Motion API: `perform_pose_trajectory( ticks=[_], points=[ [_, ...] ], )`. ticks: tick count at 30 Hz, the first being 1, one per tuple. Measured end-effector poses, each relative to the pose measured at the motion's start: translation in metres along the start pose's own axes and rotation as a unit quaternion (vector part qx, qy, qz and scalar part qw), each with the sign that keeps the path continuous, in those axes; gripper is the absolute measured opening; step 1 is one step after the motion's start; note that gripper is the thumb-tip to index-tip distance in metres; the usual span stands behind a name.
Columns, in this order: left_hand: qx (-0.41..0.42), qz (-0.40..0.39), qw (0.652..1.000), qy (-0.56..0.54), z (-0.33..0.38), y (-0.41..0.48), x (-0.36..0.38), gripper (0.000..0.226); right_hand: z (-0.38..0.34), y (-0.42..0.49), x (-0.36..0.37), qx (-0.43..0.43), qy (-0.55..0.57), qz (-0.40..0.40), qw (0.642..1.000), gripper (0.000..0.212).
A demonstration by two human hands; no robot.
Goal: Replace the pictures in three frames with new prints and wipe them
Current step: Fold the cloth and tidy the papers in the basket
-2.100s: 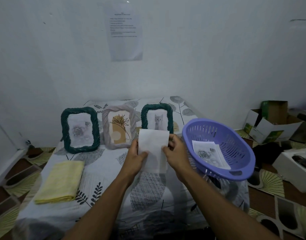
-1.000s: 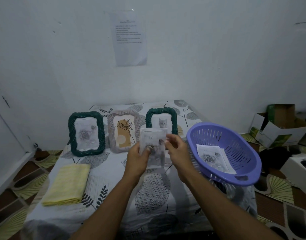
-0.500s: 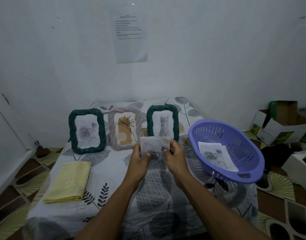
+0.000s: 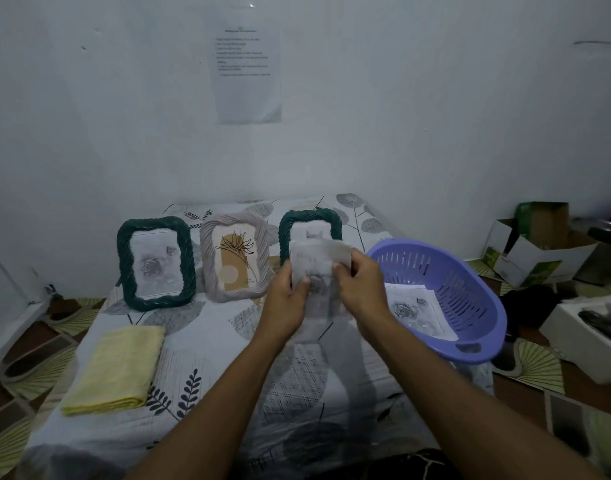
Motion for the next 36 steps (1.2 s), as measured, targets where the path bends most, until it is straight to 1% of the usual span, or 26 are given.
perform_pose_trajectory(
  ticks=[1,3,5,8,9,11,13,15,17,20,22,24,27,31,32,33,35,36],
  points=[
    [-0.001,-0.017,1.0,-0.021,0.006,0.005,0.008,0.014,-0.006,0.004,-0.014,-0.007,-0.004,0.01,1.0,0.021],
    [-0.023,-0.049,0.996,-0.065,0.011,0.013,0.027,0.019,-0.011,0.013,-0.048,0.006,-0.009,0.034,0.999,0.018],
    [-0.049,-0.069,0.995,-0.061,0.008,0.018,0.047,0.027,0.001,0.025,-0.085,0.056,-0.004,0.061,0.997,0.018],
    [-0.094,-0.079,0.992,-0.005,-0.001,0.023,0.074,0.043,0.038,0.043,-0.132,0.131,-0.011,0.091,0.987,0.017],
    [-0.112,-0.081,0.99,-0.006,-0.004,0.023,0.082,0.048,0.053,0.047,-0.143,0.151,-0.026,0.091,0.984,0.017],
    [-0.149,-0.094,0.983,-0.046,-0.009,0.021,0.097,0.054,0.078,0.055,-0.154,0.186,-0.067,0.079,0.977,0.02],
    [-0.179,-0.12,0.973,-0.086,-0.012,0.019,0.109,0.045,0.095,0.058,-0.155,0.209,-0.101,0.064,0.971,0.022],
    [-0.196,-0.132,0.964,-0.117,-0.014,0.017,0.114,0.036,0.105,0.06,-0.152,0.223,-0.131,0.051,0.965,0.017],
    [-0.205,-0.142,0.956,-0.156,-0.018,0.015,0.118,0.039,0.11,0.062,-0.15,0.227,-0.166,0.037,0.959,0.012],
    [-0.204,-0.147,0.947,-0.198,-0.025,0.011,0.12,0.051,0.113,0.063,-0.146,0.235,-0.222,0.018,0.946,0.013],
    [-0.201,-0.139,0.944,-0.222,-0.026,0.01,0.121,0.055,0.115,0.063,-0.144,0.241,-0.258,0.009,0.936,0.012],
    [-0.199,-0.13,0.942,-0.238,-0.026,0.009,0.121,0.057,0.118,0.063,-0.144,0.243,-0.285,0.008,0.927,0.013],
    [-0.204,-0.123,0.941,-0.242,-0.028,0.008,0.122,0.059,0.118,0.061,-0.144,0.231,-0.333,0.0,0.914,0.004],
    [-0.201,-0.125,0.943,-0.235,-0.026,0.007,0.121,0.061,0.114,0.058,-0.143,0.2,-0.399,-0.001,0.895,0.024],
    [-0.201,-0.124,0.943,-0.233,-0.026,0.008,0.121,0.062,0.112,0.056,-0.142,0.197,-0.41,-0.003,0.891,0.026],
    [-0.199,-0.125,0.945,-0.23,-0.026,0.008,0.121,0.062,0.111,0.055,-0.14,0.192,-0.417,-0.008,0.888,0.022],
    [-0.195,-0.124,0.947,-0.222,-0.025,0.008,0.121,0.061,0.108,0.054,-0.138,0.18,-0.436,-0.019,0.882,0.005],
    [-0.194,-0.123,0.948,-0.22,-0.026,0.007,0.121,0.061,0.108,0.054,-0.138,0.173,-0.442,-0.021,0.88,0.009]
  ],
)
Point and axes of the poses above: each hand's wrist, its own y-axis towards the middle knuckle, its own x-axis out of the palm, z = x × y, the point moved 7 cm from there along y, towards the middle knuckle, and after that the axes turned 9 degrees about -z, right-handed, at the moved point
